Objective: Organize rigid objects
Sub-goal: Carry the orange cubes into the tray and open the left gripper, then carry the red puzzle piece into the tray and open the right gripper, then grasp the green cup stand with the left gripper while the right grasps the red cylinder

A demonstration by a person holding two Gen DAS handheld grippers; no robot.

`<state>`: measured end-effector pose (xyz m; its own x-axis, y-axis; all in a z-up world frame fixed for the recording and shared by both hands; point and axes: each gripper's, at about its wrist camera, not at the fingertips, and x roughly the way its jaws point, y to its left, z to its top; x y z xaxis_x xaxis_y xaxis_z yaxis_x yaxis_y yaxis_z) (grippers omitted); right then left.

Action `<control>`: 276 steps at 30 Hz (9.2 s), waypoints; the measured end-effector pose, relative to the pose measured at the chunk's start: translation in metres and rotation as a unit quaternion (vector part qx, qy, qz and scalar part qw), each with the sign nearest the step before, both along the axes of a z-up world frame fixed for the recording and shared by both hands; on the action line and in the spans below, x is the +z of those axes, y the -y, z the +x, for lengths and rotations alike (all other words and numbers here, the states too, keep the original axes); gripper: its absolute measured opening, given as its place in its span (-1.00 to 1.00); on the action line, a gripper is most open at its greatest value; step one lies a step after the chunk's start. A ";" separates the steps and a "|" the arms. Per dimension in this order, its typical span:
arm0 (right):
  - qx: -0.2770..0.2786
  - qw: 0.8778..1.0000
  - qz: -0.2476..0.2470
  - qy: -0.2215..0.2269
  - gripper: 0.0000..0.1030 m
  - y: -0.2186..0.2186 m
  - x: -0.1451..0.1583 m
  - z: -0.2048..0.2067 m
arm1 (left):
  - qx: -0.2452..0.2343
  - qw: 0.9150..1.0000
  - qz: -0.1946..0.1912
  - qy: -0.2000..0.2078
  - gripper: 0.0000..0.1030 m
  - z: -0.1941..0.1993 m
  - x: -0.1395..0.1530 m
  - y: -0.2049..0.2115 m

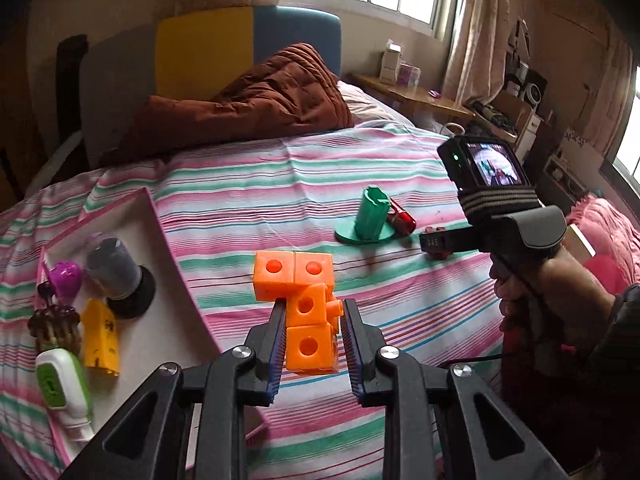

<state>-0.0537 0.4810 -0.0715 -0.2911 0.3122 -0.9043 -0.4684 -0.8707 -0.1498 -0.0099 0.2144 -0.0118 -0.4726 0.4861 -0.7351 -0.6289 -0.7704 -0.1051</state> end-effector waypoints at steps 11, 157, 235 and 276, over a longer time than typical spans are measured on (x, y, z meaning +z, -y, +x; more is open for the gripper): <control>0.009 1.000 0.016 0.003 -0.36 0.002 -0.001 -0.002 | 0.039 0.999 0.006 0.015 -0.51 -0.010 -0.001 0.039; 0.203 0.965 -0.122 -0.112 -0.37 0.195 0.048 0.065 | 0.201 0.979 -0.009 0.027 -0.43 -0.019 -0.011 0.207; 0.178 0.965 -0.052 -0.186 0.39 0.150 0.101 0.016 | 0.176 0.983 -0.044 0.003 -0.43 -0.012 0.005 0.176; -0.139 0.960 -0.113 -0.216 0.52 -0.056 0.071 0.050 | -0.069 0.996 -0.038 0.048 -0.18 -0.049 -0.017 -0.103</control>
<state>-0.0040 0.5369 -0.0010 -0.5888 0.2415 -0.7713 -0.6626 -0.6907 0.2895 -0.0588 0.3175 -0.0285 -0.3300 0.4836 -0.8107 -0.7197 -0.6846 -0.1155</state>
